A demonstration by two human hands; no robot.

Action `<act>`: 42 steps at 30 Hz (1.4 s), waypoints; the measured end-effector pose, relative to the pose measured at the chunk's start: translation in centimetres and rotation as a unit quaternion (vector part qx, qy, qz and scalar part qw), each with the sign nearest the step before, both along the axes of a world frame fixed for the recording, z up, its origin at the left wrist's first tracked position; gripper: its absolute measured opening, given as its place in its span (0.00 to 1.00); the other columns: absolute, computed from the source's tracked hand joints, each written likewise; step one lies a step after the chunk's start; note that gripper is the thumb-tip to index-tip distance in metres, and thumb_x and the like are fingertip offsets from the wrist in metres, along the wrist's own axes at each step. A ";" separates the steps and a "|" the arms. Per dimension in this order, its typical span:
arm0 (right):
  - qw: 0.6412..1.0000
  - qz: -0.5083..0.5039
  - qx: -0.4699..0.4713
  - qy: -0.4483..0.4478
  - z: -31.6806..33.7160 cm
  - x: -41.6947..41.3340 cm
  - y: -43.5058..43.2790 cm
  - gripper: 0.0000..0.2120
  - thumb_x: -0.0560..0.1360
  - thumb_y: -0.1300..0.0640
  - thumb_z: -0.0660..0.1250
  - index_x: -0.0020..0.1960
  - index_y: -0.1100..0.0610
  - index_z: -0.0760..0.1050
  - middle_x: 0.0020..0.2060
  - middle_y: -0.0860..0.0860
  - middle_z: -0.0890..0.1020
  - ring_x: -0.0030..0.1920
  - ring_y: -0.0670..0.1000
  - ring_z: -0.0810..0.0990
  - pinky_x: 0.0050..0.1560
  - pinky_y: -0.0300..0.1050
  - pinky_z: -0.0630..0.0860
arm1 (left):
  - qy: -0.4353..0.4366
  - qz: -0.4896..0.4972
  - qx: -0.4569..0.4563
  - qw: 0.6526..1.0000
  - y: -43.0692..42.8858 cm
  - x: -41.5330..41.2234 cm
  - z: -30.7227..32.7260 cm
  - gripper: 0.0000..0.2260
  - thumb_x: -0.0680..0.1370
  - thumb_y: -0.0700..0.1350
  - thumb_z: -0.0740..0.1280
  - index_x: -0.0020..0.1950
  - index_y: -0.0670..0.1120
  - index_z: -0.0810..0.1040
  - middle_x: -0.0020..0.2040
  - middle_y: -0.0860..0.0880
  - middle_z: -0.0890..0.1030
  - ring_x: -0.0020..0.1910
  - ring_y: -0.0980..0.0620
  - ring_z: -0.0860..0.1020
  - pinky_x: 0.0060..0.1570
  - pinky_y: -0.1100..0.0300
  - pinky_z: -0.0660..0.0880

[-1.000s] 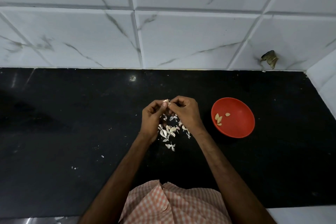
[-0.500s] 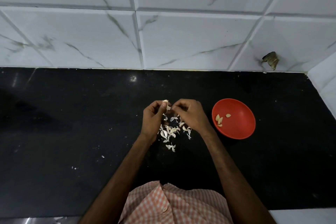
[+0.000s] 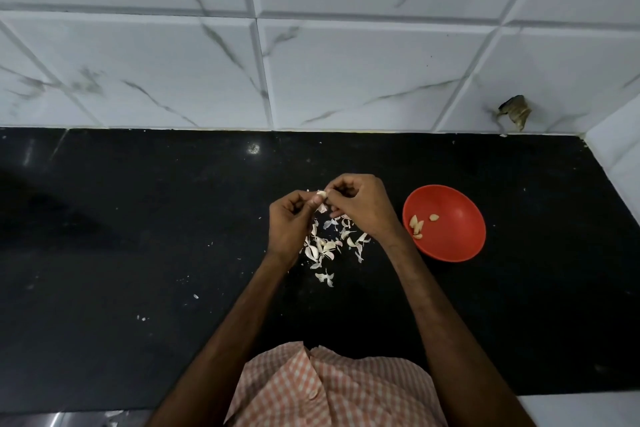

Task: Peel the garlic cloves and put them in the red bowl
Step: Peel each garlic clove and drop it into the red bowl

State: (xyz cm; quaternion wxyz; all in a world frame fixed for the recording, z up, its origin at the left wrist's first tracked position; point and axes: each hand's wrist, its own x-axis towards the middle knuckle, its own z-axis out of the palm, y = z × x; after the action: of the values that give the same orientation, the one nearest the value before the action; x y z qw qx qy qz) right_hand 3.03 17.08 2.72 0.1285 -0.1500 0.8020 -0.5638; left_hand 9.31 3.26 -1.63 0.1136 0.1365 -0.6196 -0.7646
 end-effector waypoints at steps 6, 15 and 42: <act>0.998 -0.029 -0.054 -0.027 -0.9 0.5 -0.5 0.03 0.78 0.66 0.70 0.49 0.65 0.82 0.37 0.56 0.85 0.36 0.52 0.85 0.38 0.44 0.83 | -0.016 0.005 0.022 1.000 0.2 -0.1 -0.3 0.10 0.76 0.48 0.72 0.47 0.41 0.84 0.35 0.43 0.81 0.33 0.46 0.73 0.35 0.52 0.71; 0.998 -0.027 -0.051 -0.038 -1.1 0.5 -0.5 0.04 0.77 0.58 0.72 0.50 0.57 0.83 0.41 0.51 0.85 0.45 0.55 0.86 0.47 0.59 0.84 | -0.011 0.019 0.023 0.999 0.2 -0.4 -0.2 0.06 0.81 0.38 0.67 0.51 0.37 0.81 0.34 0.49 0.80 0.30 0.57 0.74 0.28 0.66 0.71; 0.996 -0.083 -0.027 0.010 -1.1 1.2 -1.9 0.04 0.76 0.60 0.74 0.48 0.61 0.82 0.39 0.53 0.84 0.38 0.53 0.85 0.39 0.55 0.85 | -0.039 -0.009 0.064 0.997 0.8 0.0 1.1 0.10 0.85 0.46 0.61 0.47 0.42 0.74 0.34 0.47 0.79 0.26 0.54 0.72 0.22 0.64 0.63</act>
State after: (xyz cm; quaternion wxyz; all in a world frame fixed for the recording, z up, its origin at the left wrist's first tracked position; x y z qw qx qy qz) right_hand 4.28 15.16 1.67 0.0692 -0.0922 0.7975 -0.5922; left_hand 9.34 4.08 -0.58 0.0731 0.1676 -0.5743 -0.7980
